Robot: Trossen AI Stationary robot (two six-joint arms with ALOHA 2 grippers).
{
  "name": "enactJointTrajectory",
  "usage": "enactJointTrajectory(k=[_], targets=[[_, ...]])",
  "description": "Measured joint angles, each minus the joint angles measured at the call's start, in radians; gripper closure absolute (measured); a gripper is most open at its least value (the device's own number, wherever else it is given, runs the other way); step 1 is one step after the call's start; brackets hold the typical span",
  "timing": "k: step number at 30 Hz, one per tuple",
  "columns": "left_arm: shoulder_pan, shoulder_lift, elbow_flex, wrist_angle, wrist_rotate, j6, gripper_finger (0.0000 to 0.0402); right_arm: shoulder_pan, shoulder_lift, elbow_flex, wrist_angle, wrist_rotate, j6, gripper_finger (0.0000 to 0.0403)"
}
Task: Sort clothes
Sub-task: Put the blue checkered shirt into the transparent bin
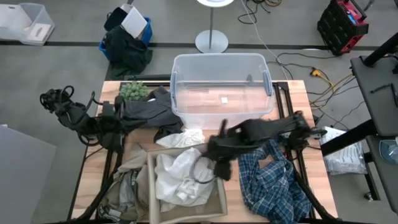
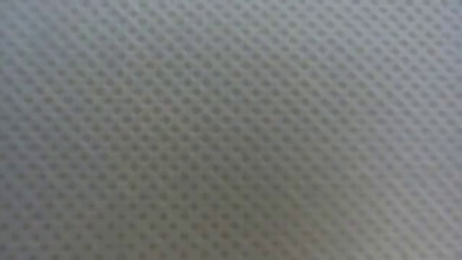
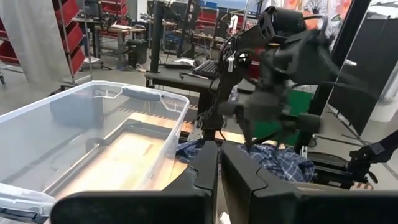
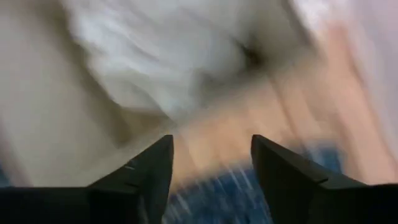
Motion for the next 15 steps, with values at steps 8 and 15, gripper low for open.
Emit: enactJointTrajectory(k=[8,15], targets=[[0.0,-0.004,0.015,-0.003,0.0,0.01,0.04,0.071,-0.25,-0.38,0.024,0.034,0.36,0.0143],[0.0,-0.007,0.017,-0.006,0.0,0.018,0.04,0.24,-0.442,-0.81,0.036,-0.107,0.744,0.0135]])
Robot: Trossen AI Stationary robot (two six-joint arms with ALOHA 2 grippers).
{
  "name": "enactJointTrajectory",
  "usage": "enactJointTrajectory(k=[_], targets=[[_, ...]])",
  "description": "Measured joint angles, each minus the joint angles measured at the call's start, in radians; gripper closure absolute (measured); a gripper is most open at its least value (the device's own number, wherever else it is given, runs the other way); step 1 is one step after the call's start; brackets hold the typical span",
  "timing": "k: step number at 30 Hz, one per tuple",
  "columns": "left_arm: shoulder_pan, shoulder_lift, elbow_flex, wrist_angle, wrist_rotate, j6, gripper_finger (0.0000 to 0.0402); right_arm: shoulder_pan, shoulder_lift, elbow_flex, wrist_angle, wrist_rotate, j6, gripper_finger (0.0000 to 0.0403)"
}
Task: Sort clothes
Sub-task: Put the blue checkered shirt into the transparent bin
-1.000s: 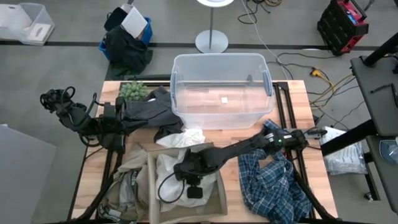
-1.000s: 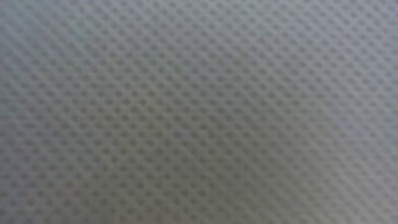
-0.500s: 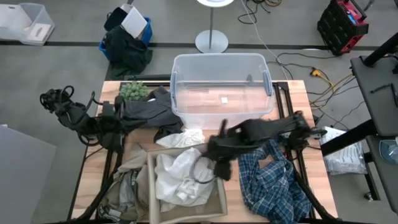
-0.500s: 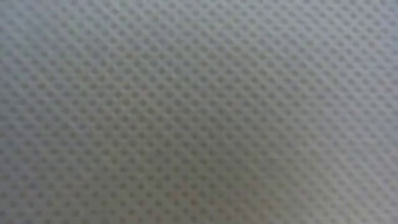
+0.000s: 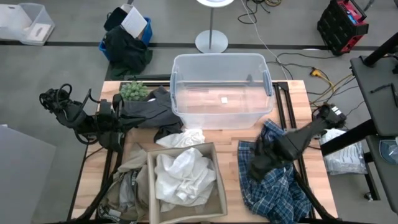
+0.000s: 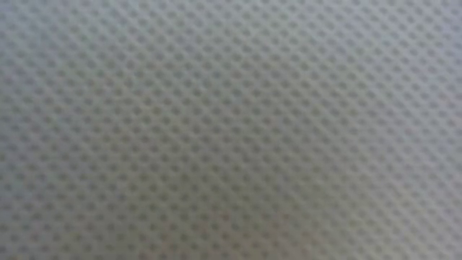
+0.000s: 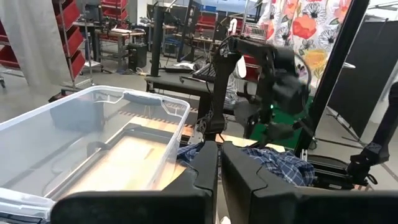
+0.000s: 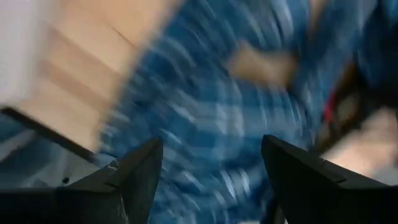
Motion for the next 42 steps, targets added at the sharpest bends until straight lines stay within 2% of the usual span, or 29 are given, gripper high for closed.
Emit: enactJointTrajectory(k=[4,8,13,17,19,21,23,27,30,33,37,39,42], targets=[[0.0,0.001,0.0,-0.002,0.0,0.01,0.04,0.106,-0.091,-0.204,0.11,-0.112,0.238,0.0127],[0.0,0.002,0.0,-0.003,-0.001,0.026,0.04,0.171,-0.145,-0.382,0.371,-0.078,0.407,0.0115],[0.0,0.001,0.0,-0.002,-0.003,0.03,0.04,0.179,-0.118,-0.576,0.572,-0.075,0.489,0.0102],[0.001,0.001,0.0,-0.002,-0.023,0.034,0.04,0.164,-0.049,-0.704,0.696,-0.061,0.495,0.0111],[0.001,0.0,0.0,-0.001,-0.027,0.034,0.04,0.164,-0.016,-0.745,0.76,-0.03,0.495,0.0133],[0.001,0.0,0.0,0.002,-0.027,0.034,0.04,0.163,0.014,-0.773,0.817,-0.016,0.494,0.0171],[0.001,0.001,0.0,0.004,-0.027,0.034,0.04,0.163,0.046,-0.785,0.849,-0.008,0.484,0.0225],[0.0,0.002,0.004,0.006,-0.027,0.034,0.04,0.164,0.068,-0.77,0.868,-0.002,0.425,0.0358],[0.0,0.002,0.011,0.009,-0.028,0.034,0.04,0.166,0.012,-0.71,0.778,0.033,0.409,0.0366],[0.0,0.001,0.016,0.008,-0.028,0.034,0.04,0.172,-0.088,-0.597,0.562,0.154,0.409,0.0366],[0.0,0.004,0.033,0.008,-0.029,0.037,0.04,0.212,-0.2,-0.38,0.364,0.396,0.426,0.0366],[0.0,0.008,0.044,0.007,-0.029,0.038,0.04,0.236,-0.249,-0.275,0.301,0.556,0.403,0.0366],[0.0,0.014,0.063,0.007,-0.029,0.042,0.04,0.259,-0.301,-0.138,0.302,0.848,0.297,0.0366]])
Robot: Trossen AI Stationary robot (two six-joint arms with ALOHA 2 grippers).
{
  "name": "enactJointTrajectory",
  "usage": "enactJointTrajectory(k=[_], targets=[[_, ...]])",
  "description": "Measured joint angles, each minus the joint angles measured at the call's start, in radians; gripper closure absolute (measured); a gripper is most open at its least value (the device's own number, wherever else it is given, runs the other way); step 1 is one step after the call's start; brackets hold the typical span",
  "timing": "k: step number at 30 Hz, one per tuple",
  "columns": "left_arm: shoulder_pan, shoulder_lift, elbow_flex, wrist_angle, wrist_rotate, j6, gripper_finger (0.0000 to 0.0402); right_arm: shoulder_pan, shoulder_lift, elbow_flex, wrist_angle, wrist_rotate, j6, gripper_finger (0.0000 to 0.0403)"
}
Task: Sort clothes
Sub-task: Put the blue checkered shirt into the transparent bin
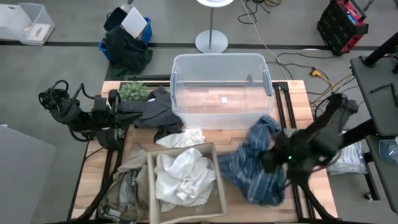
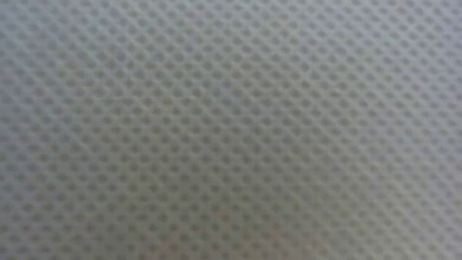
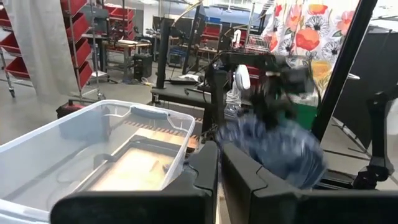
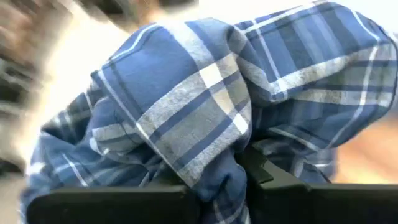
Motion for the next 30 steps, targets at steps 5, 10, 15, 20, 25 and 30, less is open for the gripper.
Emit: enactJointTrajectory(k=[5,10,15,20,25,30], targets=[[0.0,0.017,0.035,0.0,0.0,0.043,0.04,-0.052,-0.04,0.173,0.147,0.356,-0.437,0.0366],[0.0,0.045,0.085,-0.003,-0.001,0.103,0.04,-0.221,-0.062,0.273,0.524,0.491,-1.066,0.0366],[0.0,0.074,0.147,-0.001,-0.024,0.163,0.04,-0.457,-0.057,0.305,1.096,0.44,-1.722,0.0366],[0.0,0.099,0.205,-0.001,-0.026,0.22,0.04,-0.693,-0.026,0.307,1.577,0.216,-2.055,0.0366],[0.001,0.113,0.239,-0.003,-0.026,0.256,0.04,-0.899,0.016,0.308,1.489,0.198,-2.022,0.0366],[0.001,0.109,0.241,-0.003,-0.026,0.268,0.04,-1.05,0.114,0.307,1.203,0.135,-1.783,0.0366]])
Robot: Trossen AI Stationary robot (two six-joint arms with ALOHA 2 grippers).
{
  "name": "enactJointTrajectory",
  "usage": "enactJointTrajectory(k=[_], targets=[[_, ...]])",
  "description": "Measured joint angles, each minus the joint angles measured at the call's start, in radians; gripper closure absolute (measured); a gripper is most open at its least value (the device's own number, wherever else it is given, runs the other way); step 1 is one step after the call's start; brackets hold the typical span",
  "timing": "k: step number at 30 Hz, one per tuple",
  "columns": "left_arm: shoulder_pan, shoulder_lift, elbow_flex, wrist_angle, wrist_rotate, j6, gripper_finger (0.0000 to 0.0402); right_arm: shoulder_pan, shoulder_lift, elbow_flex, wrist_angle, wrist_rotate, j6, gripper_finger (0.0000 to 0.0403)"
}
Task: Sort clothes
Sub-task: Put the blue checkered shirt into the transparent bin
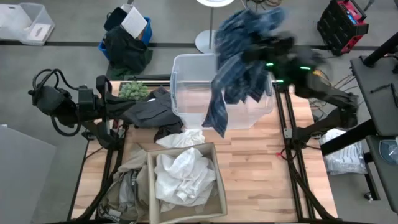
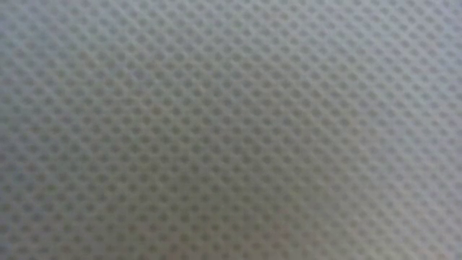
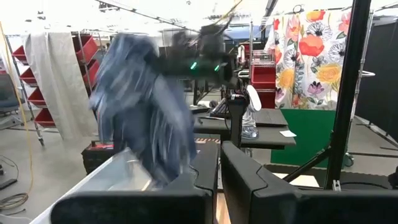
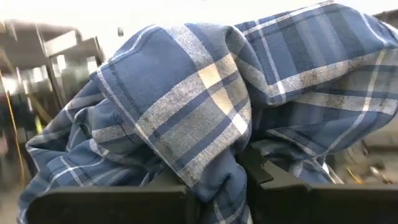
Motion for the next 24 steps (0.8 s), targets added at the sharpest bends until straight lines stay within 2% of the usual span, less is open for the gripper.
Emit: enactJointTrajectory(k=[6,9,13,15,19,21,24], targets=[[0.0,0.0,-0.003,0.0,-0.03,-0.001,0.04,-0.09,0.182,0.001,-0.26,-0.115,0.166,0.0366],[0.0,0.002,-0.003,0.0,-0.031,-0.005,0.04,-0.127,0.275,0.053,-0.481,-0.217,0.246,0.0353],[0.0,0.003,-0.008,-0.006,-0.031,-0.019,0.04,-0.176,0.384,0.193,-0.756,-0.391,0.451,0.0258],[0.0,0.003,-0.01,-0.009,-0.031,-0.025,0.04,-0.187,0.426,0.286,-0.842,-0.451,0.467,0.0204],[-0.001,0.003,-0.013,-0.016,-0.031,-0.04,0.04,-0.184,0.481,0.491,-0.952,-0.489,0.428,0.0113],[-0.001,0.003,-0.013,-0.018,-0.031,-0.042,0.04,-0.184,0.503,0.593,-1.014,-0.56,0.424,0.0082],[-0.001,0.003,-0.013,-0.018,-0.031,-0.042,0.04,-0.167,0.522,0.693,-1.119,-0.744,0.459,0.006]])
